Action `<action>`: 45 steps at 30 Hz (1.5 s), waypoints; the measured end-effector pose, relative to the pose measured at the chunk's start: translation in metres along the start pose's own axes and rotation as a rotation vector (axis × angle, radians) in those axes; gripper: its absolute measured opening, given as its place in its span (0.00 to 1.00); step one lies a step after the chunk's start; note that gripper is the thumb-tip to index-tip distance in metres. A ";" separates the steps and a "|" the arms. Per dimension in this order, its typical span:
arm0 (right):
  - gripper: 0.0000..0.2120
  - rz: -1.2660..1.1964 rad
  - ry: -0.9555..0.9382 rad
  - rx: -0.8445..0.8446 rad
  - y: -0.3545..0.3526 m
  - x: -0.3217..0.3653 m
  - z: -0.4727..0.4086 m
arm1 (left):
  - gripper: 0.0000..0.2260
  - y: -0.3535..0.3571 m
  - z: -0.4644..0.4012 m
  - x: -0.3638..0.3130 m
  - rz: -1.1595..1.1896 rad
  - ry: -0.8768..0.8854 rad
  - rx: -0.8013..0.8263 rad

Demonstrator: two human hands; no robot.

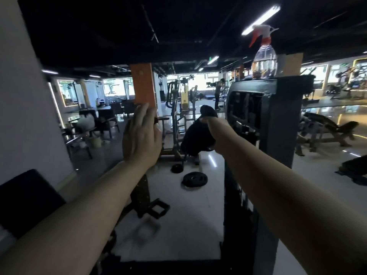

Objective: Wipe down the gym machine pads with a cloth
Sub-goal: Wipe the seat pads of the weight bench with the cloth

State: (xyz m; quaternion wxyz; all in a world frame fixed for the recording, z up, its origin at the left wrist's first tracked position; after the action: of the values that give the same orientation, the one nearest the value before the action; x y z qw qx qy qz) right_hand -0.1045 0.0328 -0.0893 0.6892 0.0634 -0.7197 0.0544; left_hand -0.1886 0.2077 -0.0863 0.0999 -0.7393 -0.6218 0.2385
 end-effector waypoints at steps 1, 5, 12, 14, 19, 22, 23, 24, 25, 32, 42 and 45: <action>0.12 -0.017 0.053 0.044 0.020 -0.009 0.005 | 0.23 -0.011 0.008 0.019 -0.020 -0.022 0.010; 0.10 -0.104 0.180 0.153 0.108 -0.044 0.024 | 0.20 -0.055 0.048 0.092 -0.118 -0.095 0.048; 0.19 -0.160 0.304 0.258 0.289 -0.093 0.058 | 0.23 -0.125 0.102 0.230 -0.201 -0.145 0.135; 0.15 -0.154 0.347 0.281 0.338 -0.106 0.066 | 0.22 -0.143 0.112 0.269 -0.211 -0.163 0.147; 0.17 -0.131 0.467 0.267 0.440 -0.138 0.069 | 0.19 -0.170 0.130 0.357 -0.212 -0.212 0.201; 0.19 -0.105 0.549 0.232 0.478 -0.166 0.060 | 0.19 -0.176 0.147 0.402 -0.204 -0.272 0.241; 0.21 -0.090 0.565 0.224 0.488 -0.177 0.056 | 0.19 -0.177 0.153 0.417 -0.209 -0.286 0.251; 0.24 -0.084 0.583 0.210 0.498 -0.189 0.053 | 0.19 -0.176 0.160 0.431 -0.216 -0.299 0.259; 0.26 -0.085 0.601 0.201 0.508 -0.201 0.049 | 0.18 -0.176 0.167 0.445 -0.221 -0.316 0.271; 0.32 -0.129 0.747 0.140 0.567 -0.292 0.006 | 0.18 -0.150 0.202 0.522 -0.247 -0.418 0.351; 0.27 -0.178 0.821 0.139 0.637 -0.380 -0.091 | 0.17 -0.030 0.202 0.647 -0.155 -0.410 0.485; 0.26 -0.143 0.817 0.107 0.652 -0.411 -0.128 | 0.18 0.018 0.205 0.684 -0.120 -0.419 0.542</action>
State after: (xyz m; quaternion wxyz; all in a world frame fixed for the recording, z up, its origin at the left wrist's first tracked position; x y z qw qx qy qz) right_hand -0.0698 0.7038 -0.4887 0.9158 0.1221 -0.3771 0.0644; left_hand -0.1929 0.8346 -0.4279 0.1766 -0.5829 -0.5854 0.5351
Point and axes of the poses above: each hand's wrist, its own z-axis away from the middle knuckle, its own y-axis out of the palm, x = y × z, the point moved 5 cm from there along -z, towards the middle knuckle, and after that the axes turned 3 degrees about z, right-handed, at the moved point
